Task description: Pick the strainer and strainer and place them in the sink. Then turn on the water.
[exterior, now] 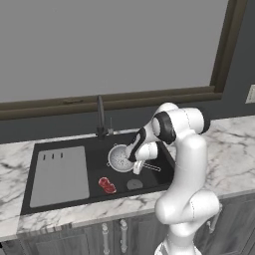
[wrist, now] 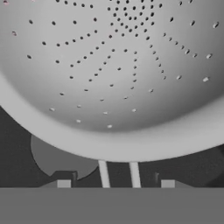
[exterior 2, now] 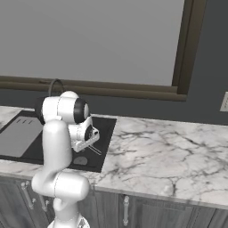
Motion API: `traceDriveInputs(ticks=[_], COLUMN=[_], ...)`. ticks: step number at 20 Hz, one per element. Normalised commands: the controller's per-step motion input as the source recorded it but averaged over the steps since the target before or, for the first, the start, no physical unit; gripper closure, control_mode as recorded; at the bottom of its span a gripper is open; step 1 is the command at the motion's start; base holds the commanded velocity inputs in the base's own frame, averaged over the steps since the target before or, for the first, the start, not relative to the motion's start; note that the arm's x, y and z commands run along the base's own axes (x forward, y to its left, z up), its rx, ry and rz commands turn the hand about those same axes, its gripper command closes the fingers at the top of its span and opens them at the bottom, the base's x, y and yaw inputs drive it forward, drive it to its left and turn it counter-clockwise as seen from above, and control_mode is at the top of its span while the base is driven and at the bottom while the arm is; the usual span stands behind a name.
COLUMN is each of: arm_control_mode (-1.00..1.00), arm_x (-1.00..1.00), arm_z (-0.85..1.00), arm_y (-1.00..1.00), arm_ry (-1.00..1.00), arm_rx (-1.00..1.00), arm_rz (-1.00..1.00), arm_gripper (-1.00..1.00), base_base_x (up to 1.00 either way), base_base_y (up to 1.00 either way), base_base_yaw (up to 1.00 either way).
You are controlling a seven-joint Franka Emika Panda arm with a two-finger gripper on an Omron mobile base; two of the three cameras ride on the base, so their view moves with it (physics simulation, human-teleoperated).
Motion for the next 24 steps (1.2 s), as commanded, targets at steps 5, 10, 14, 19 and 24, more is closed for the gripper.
traceDriveInputs(ticks=[5,10,14,19,24], arm_control_mode=[-1.0,-1.0,-1.0,-1.0,-1.0], arm_x=[0.02,-0.17,-0.49,-0.97,-1.0], arm_z=[-0.26,0.18,0.38,0.68,0.96], arm_y=[0.17,0.0,-0.01,-0.02,-0.07], arm_ry=[0.08,-0.08,-0.18,-0.32,-0.21], arm_rx=[0.0,0.0,0.0,-0.06,0.0], arm_rz=[0.07,0.01,0.02,0.09,0.09], arm_gripper=[-1.0,-1.0,-1.0,-1.0,-1.0], base_base_x=[0.0,0.0,0.0,0.0,0.0], base_base_y=[0.0,0.0,0.0,0.0,0.0], base_base_yaw=[0.0,0.0,0.0,0.0,0.0])
